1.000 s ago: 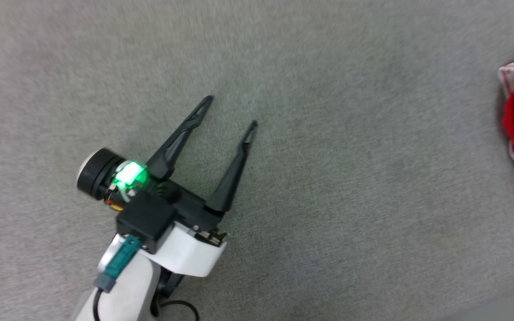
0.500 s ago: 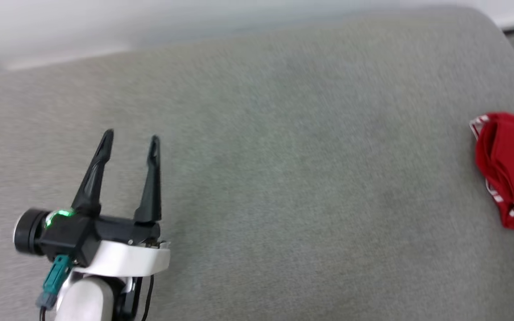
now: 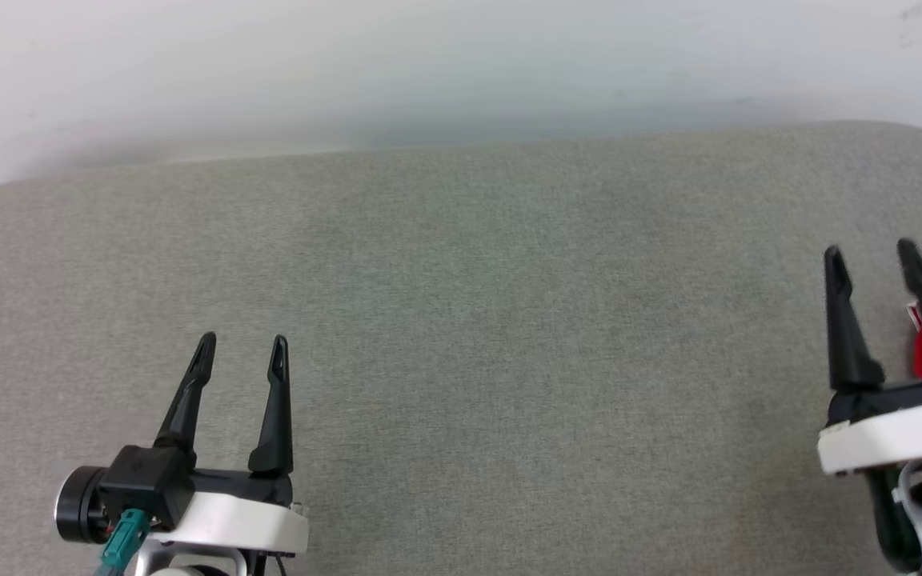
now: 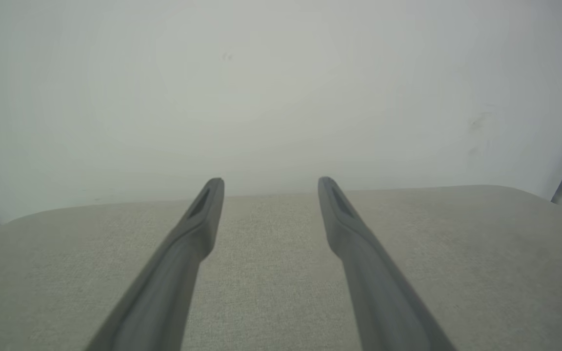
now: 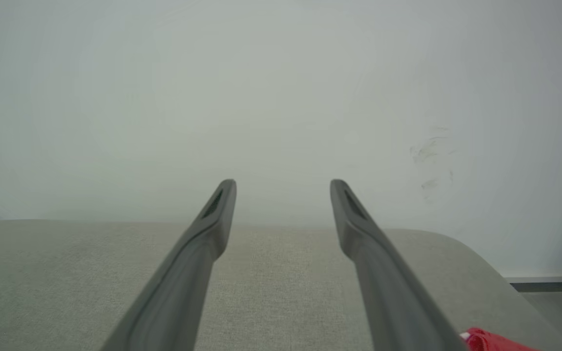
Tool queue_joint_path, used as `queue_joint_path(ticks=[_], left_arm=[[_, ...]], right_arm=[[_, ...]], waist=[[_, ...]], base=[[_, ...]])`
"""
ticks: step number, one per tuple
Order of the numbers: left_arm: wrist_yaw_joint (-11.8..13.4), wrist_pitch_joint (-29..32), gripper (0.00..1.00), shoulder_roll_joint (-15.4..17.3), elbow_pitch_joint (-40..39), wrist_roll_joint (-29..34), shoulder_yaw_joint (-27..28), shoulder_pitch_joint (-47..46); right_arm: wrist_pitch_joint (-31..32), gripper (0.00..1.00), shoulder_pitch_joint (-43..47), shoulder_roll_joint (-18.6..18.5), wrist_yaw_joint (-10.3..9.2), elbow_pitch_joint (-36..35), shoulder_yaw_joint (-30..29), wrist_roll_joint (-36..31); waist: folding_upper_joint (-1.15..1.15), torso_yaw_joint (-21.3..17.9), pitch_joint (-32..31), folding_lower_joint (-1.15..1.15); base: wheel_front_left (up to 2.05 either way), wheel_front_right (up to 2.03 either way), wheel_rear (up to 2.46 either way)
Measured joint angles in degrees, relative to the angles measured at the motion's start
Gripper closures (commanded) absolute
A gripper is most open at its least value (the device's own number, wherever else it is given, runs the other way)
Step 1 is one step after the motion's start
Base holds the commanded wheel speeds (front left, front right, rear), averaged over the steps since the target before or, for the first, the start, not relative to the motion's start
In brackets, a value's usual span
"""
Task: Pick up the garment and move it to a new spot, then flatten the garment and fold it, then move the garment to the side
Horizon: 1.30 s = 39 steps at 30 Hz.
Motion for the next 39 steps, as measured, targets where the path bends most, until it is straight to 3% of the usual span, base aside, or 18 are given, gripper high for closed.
queue_joint_path(ticks=[10,37,38,39], left_arm=[[-1.21,0.0,0.0,-1.24,1.74,0.47,1.98,2.17],[-1.55,0.0,0.0,-2.23,1.49,1.41,3.81,2.82],[-1.58,0.0,1.0,-2.24,1.38,1.32,3.82,2.81],[-1.57,0.01,1.0,-2.25,1.64,1.25,3.81,2.84]], right_arm=[[-5.73,0.0,4.08,3.61,0.0,6.06,2.81,-1.62],[-8.02,0.0,3.53,4.25,0.0,8.38,3.7,-1.23],[-8.03,1.0,3.53,4.25,0.0,8.43,3.76,-1.24],[-8.02,1.0,3.68,4.27,0.0,8.67,3.78,-1.2]], waist=[[0.0,1.45,-2.01,0.01],[0.0,1.12,-2.28,0.02],[0.0,1.09,-2.29,0.02],[0.0,1.08,-2.29,0.02]], base=[[0.0,0.0,0.0],[0.0,0.0,0.0],[0.0,0.0,0.0],[0.0,0.0,0.0]])
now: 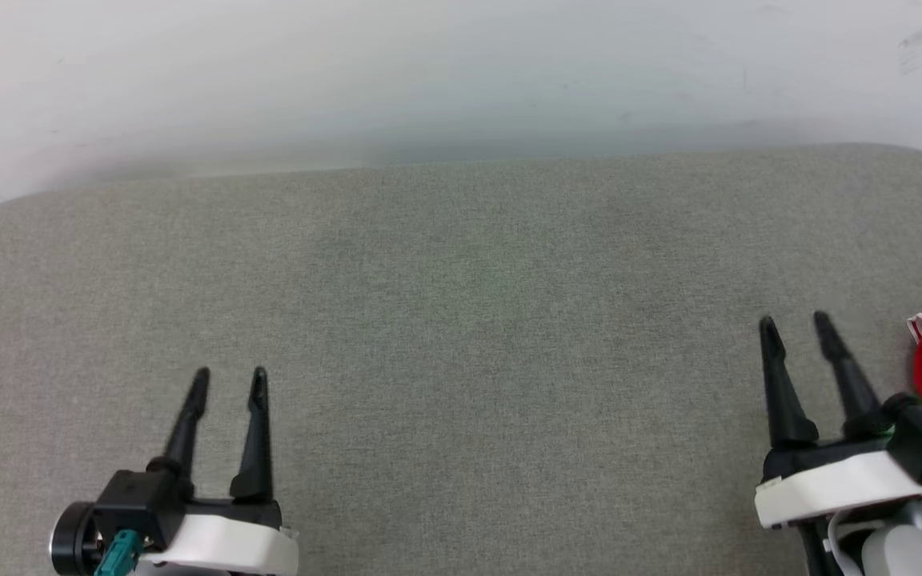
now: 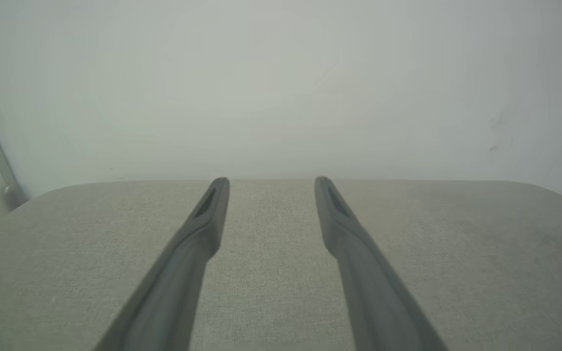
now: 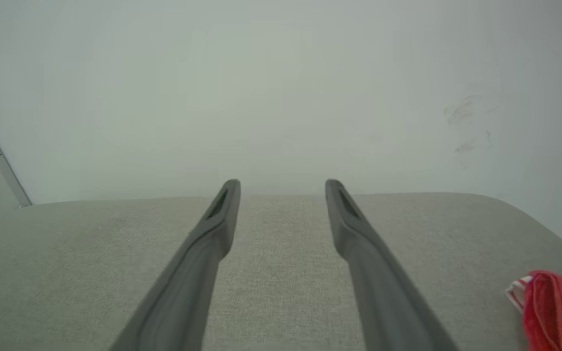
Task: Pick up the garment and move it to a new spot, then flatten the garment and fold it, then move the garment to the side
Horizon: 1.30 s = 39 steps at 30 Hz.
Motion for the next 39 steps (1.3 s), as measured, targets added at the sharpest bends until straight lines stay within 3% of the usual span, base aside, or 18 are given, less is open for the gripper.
queue_joint_path(ticks=[5,39], left_arm=[[0.0,0.37,1.0,-0.12,2.61,-0.82,-0.04,0.86],[-0.53,7.79,1.0,0.57,8.23,-35.71,0.44,-1.88]], right_arm=[[0.34,1.0,1.51,0.2,0.0,2.57,0.13,0.83],[8.16,1.0,1.41,0.7,0.0,5.19,-1.76,33.39]], waist=[[0.0,-0.01,-0.04,0.0],[0.0,0.36,-1.19,0.0]], base=[[0.0,0.0,0.0],[0.0,0.0,0.0]])
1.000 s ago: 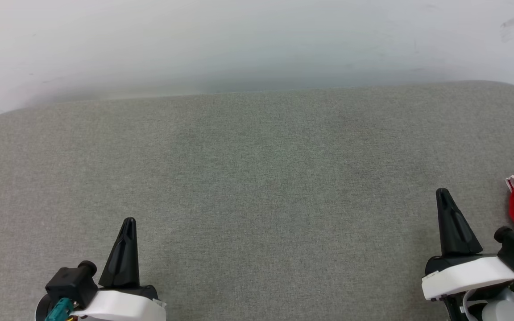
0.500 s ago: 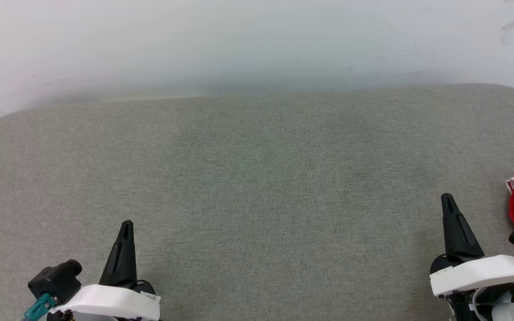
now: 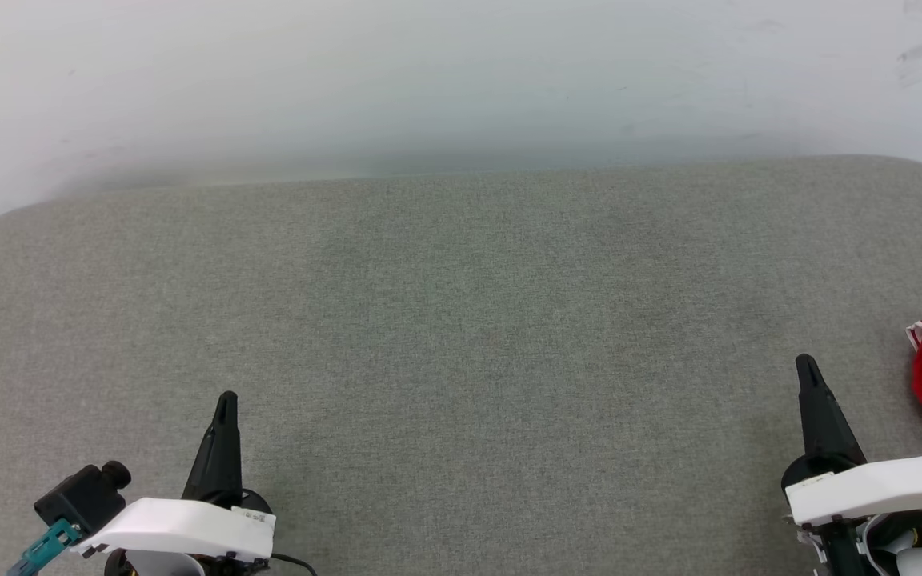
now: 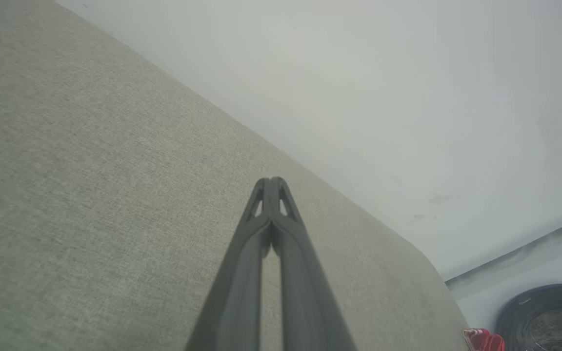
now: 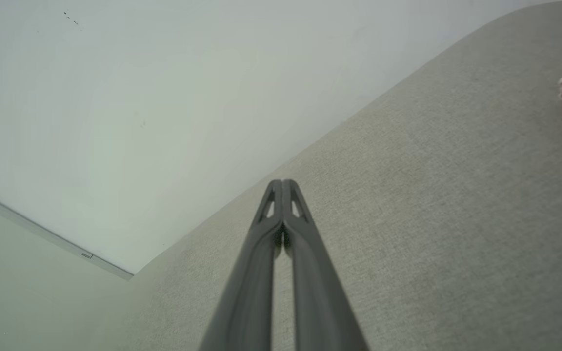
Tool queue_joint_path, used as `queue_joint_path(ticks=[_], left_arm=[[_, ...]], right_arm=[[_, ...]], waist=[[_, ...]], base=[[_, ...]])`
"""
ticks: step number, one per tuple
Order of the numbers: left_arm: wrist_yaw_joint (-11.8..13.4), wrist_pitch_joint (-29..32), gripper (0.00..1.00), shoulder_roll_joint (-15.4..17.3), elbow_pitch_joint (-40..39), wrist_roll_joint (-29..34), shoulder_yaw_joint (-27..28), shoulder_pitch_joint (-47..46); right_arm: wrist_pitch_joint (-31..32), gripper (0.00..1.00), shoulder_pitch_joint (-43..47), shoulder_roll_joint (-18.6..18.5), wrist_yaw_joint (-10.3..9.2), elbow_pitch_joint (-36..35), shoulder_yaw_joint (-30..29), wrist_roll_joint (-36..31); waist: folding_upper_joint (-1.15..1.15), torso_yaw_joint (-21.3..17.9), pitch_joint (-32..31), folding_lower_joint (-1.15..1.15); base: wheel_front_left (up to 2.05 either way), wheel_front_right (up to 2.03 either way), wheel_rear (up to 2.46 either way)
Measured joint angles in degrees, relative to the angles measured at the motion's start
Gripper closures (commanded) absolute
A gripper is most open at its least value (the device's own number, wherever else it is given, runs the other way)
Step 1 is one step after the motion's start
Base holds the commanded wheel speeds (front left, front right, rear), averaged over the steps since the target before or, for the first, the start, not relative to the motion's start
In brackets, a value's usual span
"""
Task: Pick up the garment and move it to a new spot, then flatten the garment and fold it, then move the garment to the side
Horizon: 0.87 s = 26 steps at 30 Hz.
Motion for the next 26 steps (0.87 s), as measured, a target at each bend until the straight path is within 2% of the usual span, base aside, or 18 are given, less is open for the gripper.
queue_joint_path(ticks=[10,11,26], left_arm=[[-0.26,1.66,1.0,0.14,1.22,-7.99,0.24,-0.74],[-0.4,2.61,1.0,0.21,1.74,-11.65,0.37,-1.38],[-0.48,5.1,1.0,0.3,3.33,-21.53,0.89,-2.52]], right_arm=[[1.98,1.0,-0.19,0.19,-0.01,0.69,-0.58,7.42],[2.81,1.0,-0.34,0.3,-0.01,0.96,-0.82,10.89],[5.3,1.0,-0.55,0.63,-0.01,1.63,-1.52,20.31]], waist=[[0.0,0.1,-0.34,0.0],[0.0,0.15,-0.5,0.0],[0.0,0.31,-1.01,0.0]], base=[[0.0,0.0,0.0],[0.0,0.0,0.0],[0.0,0.0,0.0]])
